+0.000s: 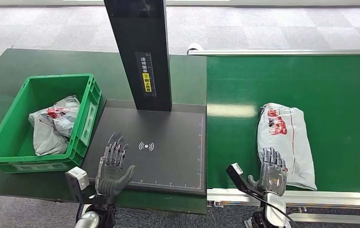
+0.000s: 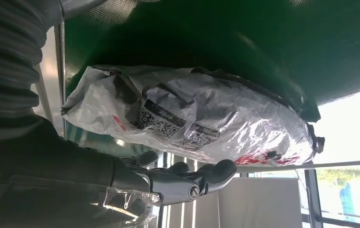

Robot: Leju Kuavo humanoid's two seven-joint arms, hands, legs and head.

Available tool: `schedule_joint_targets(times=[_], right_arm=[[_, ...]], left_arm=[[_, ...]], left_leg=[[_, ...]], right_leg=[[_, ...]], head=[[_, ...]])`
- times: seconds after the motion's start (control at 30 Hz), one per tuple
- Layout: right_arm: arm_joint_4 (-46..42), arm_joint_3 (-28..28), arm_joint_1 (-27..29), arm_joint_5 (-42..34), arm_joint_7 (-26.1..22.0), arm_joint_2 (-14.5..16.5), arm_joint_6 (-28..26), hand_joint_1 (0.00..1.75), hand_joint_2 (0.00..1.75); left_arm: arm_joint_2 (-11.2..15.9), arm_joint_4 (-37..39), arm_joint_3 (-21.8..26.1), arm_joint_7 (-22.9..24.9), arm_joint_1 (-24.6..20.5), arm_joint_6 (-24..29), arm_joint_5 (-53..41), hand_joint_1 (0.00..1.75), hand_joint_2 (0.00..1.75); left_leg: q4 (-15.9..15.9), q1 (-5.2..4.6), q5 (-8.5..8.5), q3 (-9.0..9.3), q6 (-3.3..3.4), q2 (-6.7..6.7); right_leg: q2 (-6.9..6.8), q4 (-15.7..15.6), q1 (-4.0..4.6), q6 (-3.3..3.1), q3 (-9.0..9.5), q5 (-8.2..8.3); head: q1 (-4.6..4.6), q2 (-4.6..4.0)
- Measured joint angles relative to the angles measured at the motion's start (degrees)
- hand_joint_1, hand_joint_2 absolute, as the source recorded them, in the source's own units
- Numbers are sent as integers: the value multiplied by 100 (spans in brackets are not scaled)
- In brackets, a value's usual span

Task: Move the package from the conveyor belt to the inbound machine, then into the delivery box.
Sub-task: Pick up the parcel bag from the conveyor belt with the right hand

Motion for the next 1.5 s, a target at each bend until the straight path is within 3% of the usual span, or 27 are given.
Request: schedule_joint_targets(times=[0.33,0.37,0.47,0.5,1.1,1.17,1.27,1.37,1.43,1.5], right_arm=[[26,-222,-22,178,93,2,-2,0,175],[26,-239,-22,178,98,2,-2,27,175],[33,-284,-14,171,121,1,-2,158,175],[40,-308,-5,161,125,1,0,175,175],[141,-582,52,-174,-459,31,-218,175,175],[140,-602,59,-431,-728,59,-227,175,175],[-65,-674,145,-1867,-1932,202,299,175,175],[-1081,-575,474,-4467,-3047,445,2093,175,175],[-2081,-335,764,-5991,-3253,519,3123,175,175],[-3104,-56,990,-6803,-3261,472,3537,175,175]], left_arm=[[0,-54,2,8,43,19,14,0,175],[0,-55,2,9,49,19,14,0,175],[2,-64,3,9,62,21,14,0,175],[3,-71,3,9,66,21,14,0,175],[8,-96,47,9,78,25,14,0,175],[8,-96,57,9,79,25,14,0,175],[10,-96,69,-23,80,46,-4,0,175],[29,-98,78,-156,79,96,-86,0,175],[62,-120,102,-276,85,138,-172,0,175],[109,-188,159,-394,110,212,-249,0,175]], left_leg=[[0,0,0,16,0,0],[0,0,0,16,0,0],[0,0,-1,18,1,-1],[0,0,-1,17,1,-1],[-1,1,-1,3,0,-3],[-1,1,-1,2,0,-3],[-1,2,-1,-4,0,-2],[-1,4,-1,-12,-1,-3],[-1,4,1,-19,-2,-6],[-1,4,1,-24,-3,-5]], right_leg=[[-1,0,0,1,15,-1],[-1,0,0,2,16,-2],[-1,0,0,3,17,-2],[-1,-1,-1,3,17,-2],[-1,0,1,3,4,-3],[-1,0,1,3,3,-3],[0,0,2,3,0,-3],[0,1,3,3,-11,-3],[-2,2,3,3,-18,-3],[-2,2,4,3,-22,-3]], head=[[0,0],[0,0],[0,0],[0,0],[0,0],[0,0],[1,0],[-1,0],[-3,0],[-2,0]])
